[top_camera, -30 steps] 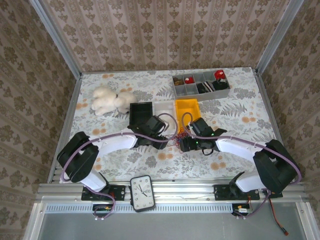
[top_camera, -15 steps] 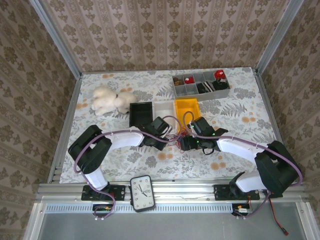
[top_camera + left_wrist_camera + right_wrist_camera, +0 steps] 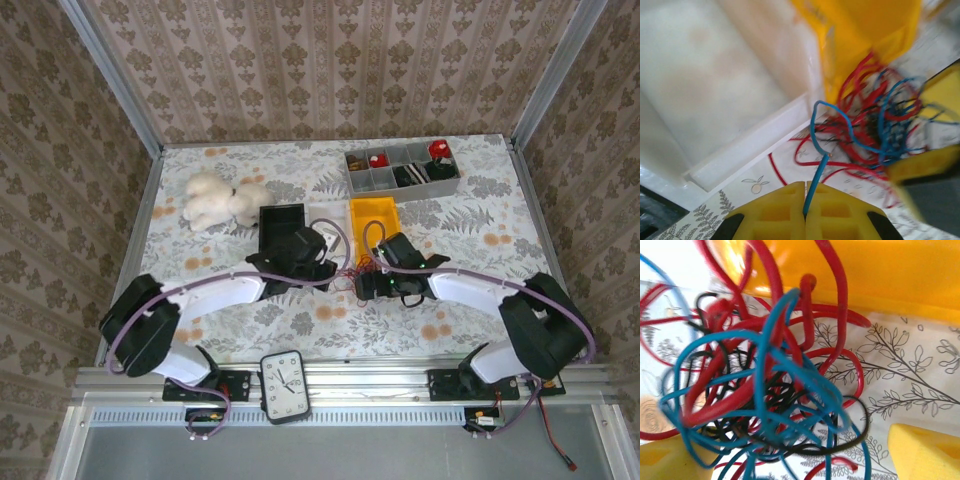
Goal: Untangle the cables
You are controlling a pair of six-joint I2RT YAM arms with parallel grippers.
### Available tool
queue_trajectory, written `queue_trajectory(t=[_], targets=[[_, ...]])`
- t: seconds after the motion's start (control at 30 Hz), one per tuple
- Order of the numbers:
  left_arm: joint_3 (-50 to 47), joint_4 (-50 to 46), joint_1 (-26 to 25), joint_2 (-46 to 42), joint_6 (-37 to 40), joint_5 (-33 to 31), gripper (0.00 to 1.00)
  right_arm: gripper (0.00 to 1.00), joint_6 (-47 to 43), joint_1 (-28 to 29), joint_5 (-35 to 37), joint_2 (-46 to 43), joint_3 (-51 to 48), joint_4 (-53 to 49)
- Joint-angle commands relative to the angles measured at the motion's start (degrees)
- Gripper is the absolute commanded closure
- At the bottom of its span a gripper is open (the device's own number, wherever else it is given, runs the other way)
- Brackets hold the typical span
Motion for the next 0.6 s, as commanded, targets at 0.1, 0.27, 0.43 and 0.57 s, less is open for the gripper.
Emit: queue_trajectory(t=[0.1,0.27,0.43,0.57], targets=[[-0.37,0.91,-1.85,-9.18,-4.41,-9.9,1.0,0.15,4.91,-4.18,1.37,1.45,-0.22,-1.12],[-0.92,2.35,-2.3,-14.68,-5.29,-17.21,1.0,0.49,9.29,-11.15,-1.88,-0.03,-4.95,2.54],[0.24,3.51,-2.73,-17.95,-4.52,-21.42,1.0,0.5,12.25,-15.51,-1.4,-2.69,-7.96,2.34],[1.63,4.57,-3.34,-19.05,-3.21,-22.1,1.0,0.51,14.95,-18.92,-1.71,-6.73,-10.84,3.28]])
